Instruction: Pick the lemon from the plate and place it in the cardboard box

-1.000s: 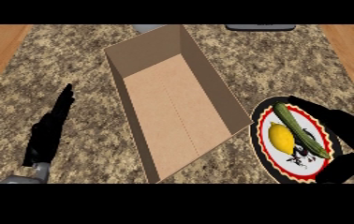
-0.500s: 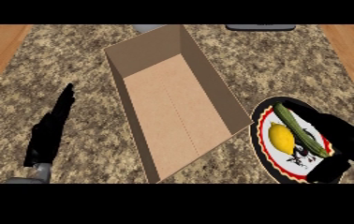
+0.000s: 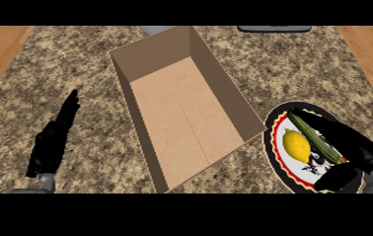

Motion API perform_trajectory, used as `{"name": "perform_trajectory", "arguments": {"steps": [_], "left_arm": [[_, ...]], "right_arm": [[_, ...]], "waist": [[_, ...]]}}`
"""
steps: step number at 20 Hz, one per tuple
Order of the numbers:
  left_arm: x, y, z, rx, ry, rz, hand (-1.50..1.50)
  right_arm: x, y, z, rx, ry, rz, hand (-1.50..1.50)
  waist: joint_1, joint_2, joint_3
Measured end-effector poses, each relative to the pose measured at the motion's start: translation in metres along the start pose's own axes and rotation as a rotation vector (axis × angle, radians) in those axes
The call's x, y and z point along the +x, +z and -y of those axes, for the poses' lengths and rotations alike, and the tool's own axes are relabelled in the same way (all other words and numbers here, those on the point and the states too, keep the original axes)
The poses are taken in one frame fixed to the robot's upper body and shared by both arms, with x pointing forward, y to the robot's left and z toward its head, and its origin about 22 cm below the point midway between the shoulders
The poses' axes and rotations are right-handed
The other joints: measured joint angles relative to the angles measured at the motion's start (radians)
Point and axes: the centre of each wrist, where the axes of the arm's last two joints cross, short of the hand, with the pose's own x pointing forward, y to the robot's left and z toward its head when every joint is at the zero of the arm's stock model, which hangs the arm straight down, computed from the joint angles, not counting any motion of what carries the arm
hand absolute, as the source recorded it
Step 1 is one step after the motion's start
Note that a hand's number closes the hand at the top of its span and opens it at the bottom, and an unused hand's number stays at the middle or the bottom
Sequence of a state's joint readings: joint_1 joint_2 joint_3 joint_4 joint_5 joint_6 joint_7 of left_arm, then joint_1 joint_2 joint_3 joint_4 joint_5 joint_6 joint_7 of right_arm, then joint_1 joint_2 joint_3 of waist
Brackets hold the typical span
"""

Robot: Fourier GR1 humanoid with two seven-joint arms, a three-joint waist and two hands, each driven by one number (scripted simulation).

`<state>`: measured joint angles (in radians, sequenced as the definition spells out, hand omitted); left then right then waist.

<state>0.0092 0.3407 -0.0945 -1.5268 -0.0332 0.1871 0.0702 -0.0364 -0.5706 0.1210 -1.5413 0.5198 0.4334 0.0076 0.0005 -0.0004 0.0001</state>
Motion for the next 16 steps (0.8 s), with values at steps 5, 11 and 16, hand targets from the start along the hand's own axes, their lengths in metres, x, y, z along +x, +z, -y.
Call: {"name": "perform_trajectory", "arguments": {"steps": [5, 11, 16], "left_arm": [[0.006, 0.000, 0.007, 0.002, 0.004, -0.002, 0.00], [0.005, 0.002, 0.006, 0.009, 0.003, -0.003, 0.00], [0.002, 0.001, 0.000, 0.007, 0.002, -0.001, 0.00]], "right_arm": [[0.002, -0.007, -0.012, 0.000, -0.005, 0.001, -1.50], [0.002, -0.010, -0.015, 0.004, -0.010, -0.001, -1.50], [-0.002, -0.014, -0.022, 0.010, 0.003, -0.001, -1.50]], "waist": [[0.000, 0.000, 0.000], [0.000, 0.000, 0.000], [0.000, -0.001, -0.001]]}}
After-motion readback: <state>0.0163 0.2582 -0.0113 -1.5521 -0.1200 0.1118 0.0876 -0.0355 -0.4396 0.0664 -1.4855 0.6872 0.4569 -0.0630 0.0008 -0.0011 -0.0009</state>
